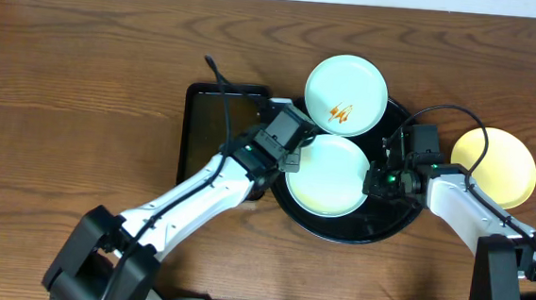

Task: Clean dirty plates on tray and stack at the side
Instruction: 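Return the sponge to the black tray with the left gripper, then carry the pale blue plate right and stack it on the yellow plate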

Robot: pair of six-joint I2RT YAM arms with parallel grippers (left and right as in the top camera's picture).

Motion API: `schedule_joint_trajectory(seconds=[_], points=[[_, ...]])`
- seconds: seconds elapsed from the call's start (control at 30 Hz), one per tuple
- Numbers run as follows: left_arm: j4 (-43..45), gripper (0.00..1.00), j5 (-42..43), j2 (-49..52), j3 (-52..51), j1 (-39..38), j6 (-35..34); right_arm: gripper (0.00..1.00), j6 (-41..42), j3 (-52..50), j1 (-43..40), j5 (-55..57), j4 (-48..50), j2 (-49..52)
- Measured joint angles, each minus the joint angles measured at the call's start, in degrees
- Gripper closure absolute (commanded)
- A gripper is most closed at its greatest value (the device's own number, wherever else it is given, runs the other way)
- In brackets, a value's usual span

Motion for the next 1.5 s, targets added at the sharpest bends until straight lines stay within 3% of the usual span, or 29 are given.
schedule_joint_trajectory(seconds=[0.3, 0.6, 0.97, 1.23, 1.5], points=[[-3.91, 0.92, 1.62, 0.0, 0.0, 11.19, 1.44, 0.99, -1.05, -0.55, 0.04, 3.54, -1.09, -3.3], [-3.56, 0.92, 13.64, 0.68, 0.0, 19.71, 12.87, 0.99, -5.99, -0.76, 0.04, 12.48, -1.31, -17.27], [-0.5, 0.93, 32.35, 8.55, -0.02, 27.3, 24.28, 0.99, -15.08, -0.76, 0.04, 25.97, 0.87, -28.48], [-0.46, 0.92, 38.38, 10.51, -0.02, 31.63, 25.46, 0.99, -24.28, -0.76, 0.52, 37.79, 4.04, -32.63], [-1.16, 0.93, 35.1, 10.51, -0.02, 32.7, 18.53, 0.99, -30.95, -0.76, 8.26, 47.45, 5.6, -33.27]])
